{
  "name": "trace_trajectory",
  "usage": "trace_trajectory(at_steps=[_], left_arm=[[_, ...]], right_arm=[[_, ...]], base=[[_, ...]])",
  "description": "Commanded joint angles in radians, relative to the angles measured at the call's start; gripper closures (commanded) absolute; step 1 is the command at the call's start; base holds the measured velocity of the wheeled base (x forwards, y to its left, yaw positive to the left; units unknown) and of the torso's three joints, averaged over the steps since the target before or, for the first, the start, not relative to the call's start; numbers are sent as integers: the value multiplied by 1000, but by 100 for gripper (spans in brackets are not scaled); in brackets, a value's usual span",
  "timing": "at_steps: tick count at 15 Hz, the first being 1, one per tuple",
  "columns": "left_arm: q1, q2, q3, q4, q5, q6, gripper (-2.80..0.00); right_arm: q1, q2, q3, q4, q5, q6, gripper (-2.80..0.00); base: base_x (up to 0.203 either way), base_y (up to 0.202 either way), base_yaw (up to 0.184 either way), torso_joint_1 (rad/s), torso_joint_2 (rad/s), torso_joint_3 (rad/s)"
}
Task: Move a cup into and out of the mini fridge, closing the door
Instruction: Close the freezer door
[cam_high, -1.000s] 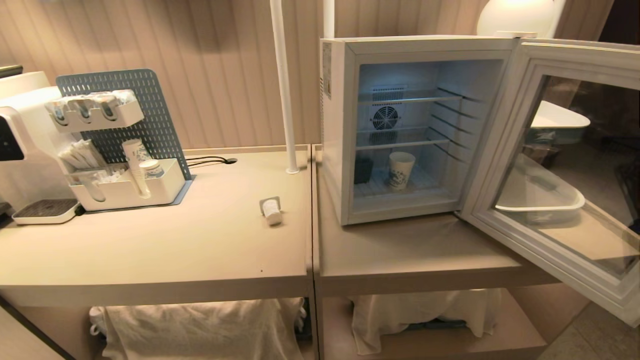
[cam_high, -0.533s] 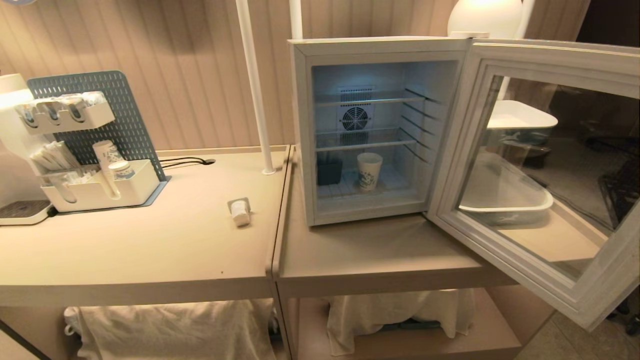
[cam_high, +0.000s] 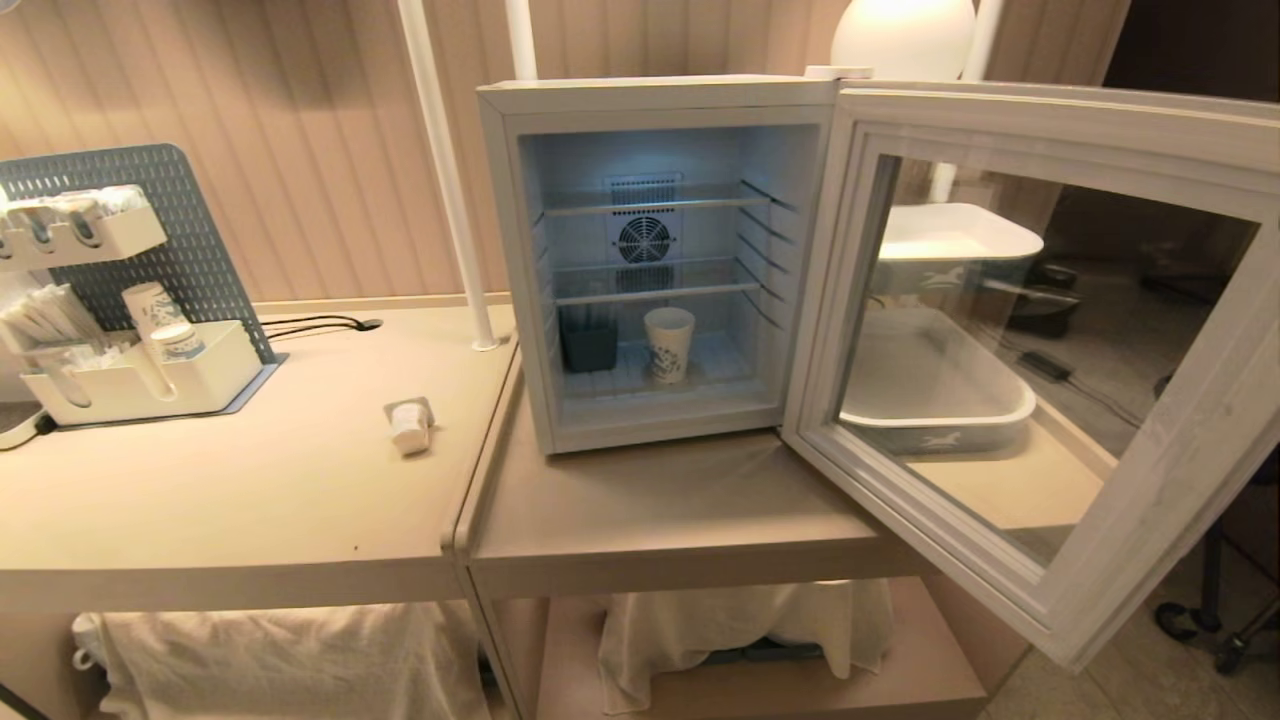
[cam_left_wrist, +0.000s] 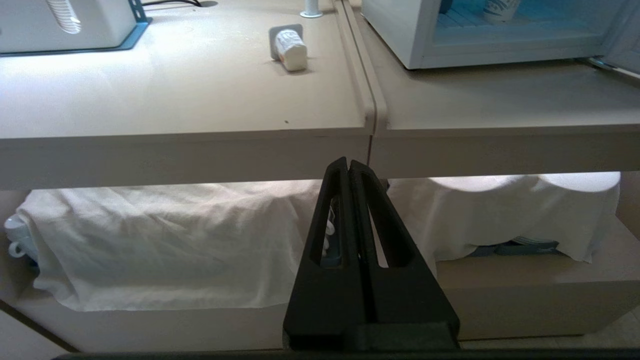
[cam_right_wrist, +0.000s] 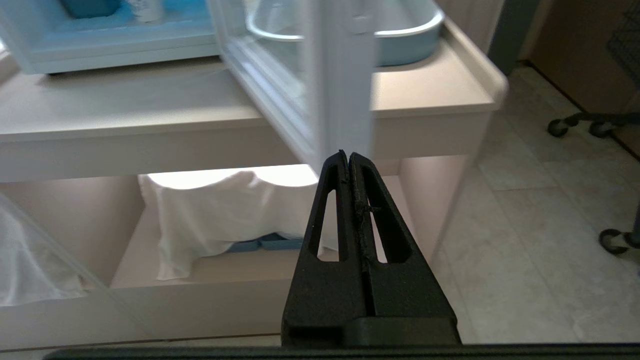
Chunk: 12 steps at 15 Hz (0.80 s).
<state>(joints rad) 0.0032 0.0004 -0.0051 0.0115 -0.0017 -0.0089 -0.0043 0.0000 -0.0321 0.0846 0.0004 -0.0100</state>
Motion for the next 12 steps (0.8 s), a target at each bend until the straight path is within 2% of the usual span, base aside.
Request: trace_trajectory(at_steps=[1,5,8,10,12], left_arm=[[0,1,1,-1,0,0,0],[0,1,2,-8,0,-2,0],[0,1,4,-13,0,-5,0],[0,1,4,-13,0,-4,0],[0,1,5,-15,0,-6,0]], right_arm=[[0,2,0,0,1,-1,0],[-1,3,0,0,0,-1,0],[-2,2,-11,-4,-6,22,0],[-2,37,-135,33,-15,56,0],[0,202,-369,71,-88,147,0]], base=[[0,-195,-3,5,5,0],[0,-161,-2,6,4,2],[0,0,0,0,0,0],[0,0,0,0,0,0],[0,0,0,0,0,0]])
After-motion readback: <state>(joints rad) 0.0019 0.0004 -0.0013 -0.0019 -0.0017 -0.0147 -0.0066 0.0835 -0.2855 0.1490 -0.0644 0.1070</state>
